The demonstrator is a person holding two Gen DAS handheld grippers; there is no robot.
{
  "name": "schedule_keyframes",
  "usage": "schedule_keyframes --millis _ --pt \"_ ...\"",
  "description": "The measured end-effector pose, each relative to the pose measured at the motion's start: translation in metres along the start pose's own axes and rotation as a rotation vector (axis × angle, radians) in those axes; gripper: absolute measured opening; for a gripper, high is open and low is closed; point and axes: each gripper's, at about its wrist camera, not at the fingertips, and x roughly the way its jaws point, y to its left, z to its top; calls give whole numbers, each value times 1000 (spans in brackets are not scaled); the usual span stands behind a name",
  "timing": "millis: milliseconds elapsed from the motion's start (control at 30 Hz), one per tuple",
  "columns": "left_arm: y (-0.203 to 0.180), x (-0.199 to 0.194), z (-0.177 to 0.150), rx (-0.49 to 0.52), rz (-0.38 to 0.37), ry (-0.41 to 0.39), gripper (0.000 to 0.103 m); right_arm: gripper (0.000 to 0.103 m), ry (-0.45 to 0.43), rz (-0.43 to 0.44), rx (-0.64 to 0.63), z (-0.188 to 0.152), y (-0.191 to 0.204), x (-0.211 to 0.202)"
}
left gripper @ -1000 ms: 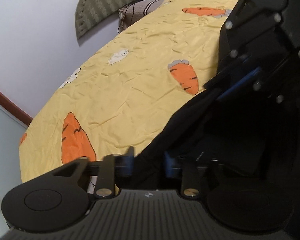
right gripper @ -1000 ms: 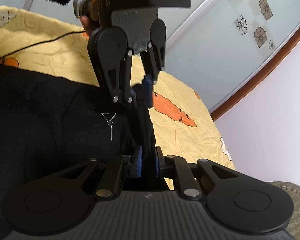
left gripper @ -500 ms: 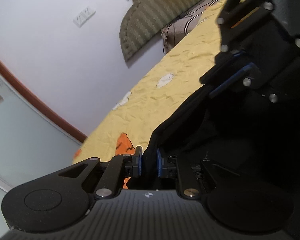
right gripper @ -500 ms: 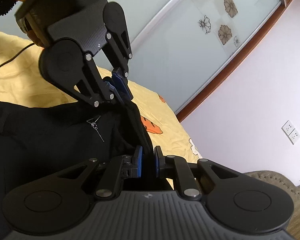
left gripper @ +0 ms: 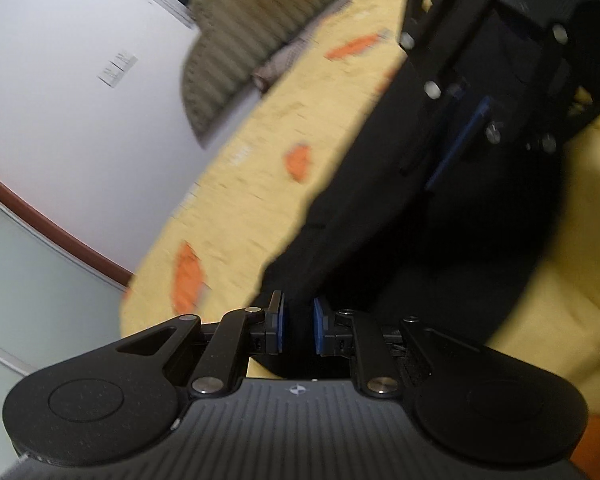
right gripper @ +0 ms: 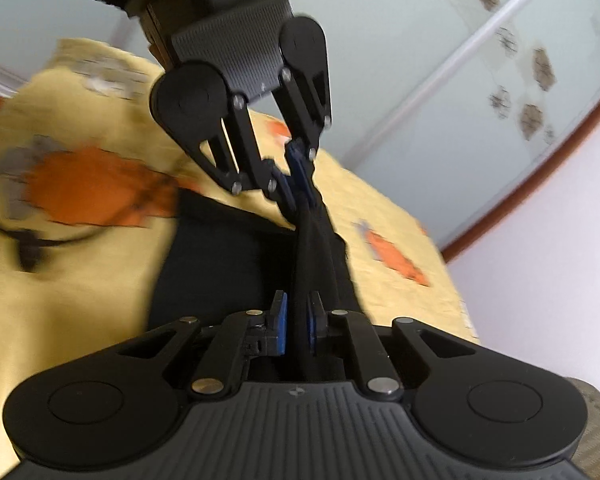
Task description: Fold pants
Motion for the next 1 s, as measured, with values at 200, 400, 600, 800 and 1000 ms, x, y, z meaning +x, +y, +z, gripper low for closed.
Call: schedule_keyframes --millis 200,400,600,800,1000 --pt "-26 -3 -18 -15 -27 59 11 10 59 39 27 -11 16 1" --pt "-14 0 -24 -111 -4 87 9 10 111 -38 -4 -29 38 3" --pt "-13 -21 -18 -245 -49 43 69 10 174 -118 -16 -43 40 21" --pt "2 -28 -10 -487 -61 38 86 12 171 -136 -49 -36 44 36" --pt "28 -33 -11 -754 -17 90 87 30 170 -209 -96 -37 57 31"
